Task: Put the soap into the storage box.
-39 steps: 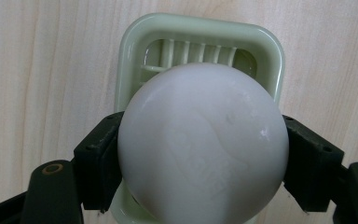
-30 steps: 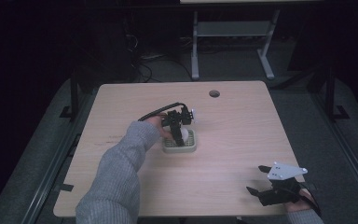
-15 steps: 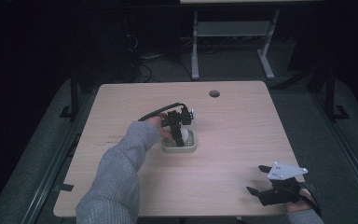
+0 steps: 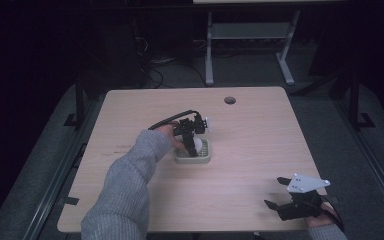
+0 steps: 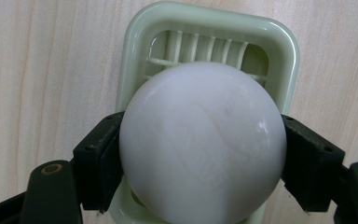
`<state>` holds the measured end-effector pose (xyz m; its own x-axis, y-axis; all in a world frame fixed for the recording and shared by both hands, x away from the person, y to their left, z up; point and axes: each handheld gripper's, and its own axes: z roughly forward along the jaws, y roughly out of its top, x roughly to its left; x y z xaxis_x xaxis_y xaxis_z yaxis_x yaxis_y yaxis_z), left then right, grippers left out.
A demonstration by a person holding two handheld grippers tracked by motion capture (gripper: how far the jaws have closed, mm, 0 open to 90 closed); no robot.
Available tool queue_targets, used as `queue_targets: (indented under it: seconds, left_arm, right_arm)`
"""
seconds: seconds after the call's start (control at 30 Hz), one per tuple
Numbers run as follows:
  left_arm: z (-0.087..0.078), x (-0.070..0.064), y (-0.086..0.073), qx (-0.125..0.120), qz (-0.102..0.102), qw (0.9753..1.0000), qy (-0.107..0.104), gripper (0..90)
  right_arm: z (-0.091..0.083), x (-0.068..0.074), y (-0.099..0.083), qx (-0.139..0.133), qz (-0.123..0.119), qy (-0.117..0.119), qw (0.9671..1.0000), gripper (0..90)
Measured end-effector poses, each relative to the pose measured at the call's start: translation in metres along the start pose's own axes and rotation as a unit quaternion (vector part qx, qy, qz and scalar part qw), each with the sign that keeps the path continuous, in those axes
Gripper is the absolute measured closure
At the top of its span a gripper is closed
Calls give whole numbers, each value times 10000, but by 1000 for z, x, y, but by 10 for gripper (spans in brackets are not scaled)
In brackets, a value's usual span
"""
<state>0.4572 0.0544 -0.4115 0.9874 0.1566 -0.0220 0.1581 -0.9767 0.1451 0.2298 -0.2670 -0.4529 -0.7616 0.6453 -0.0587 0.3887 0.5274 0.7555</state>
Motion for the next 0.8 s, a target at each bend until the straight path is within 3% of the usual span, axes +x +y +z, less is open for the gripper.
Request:
queue_targets:
  seconds: [0.8]
  left_arm:
    - [-5,-5,-1,-42,-6,10000,46,203]
  right_arm:
    - [0,1,0,11,-58,34,10000,138]
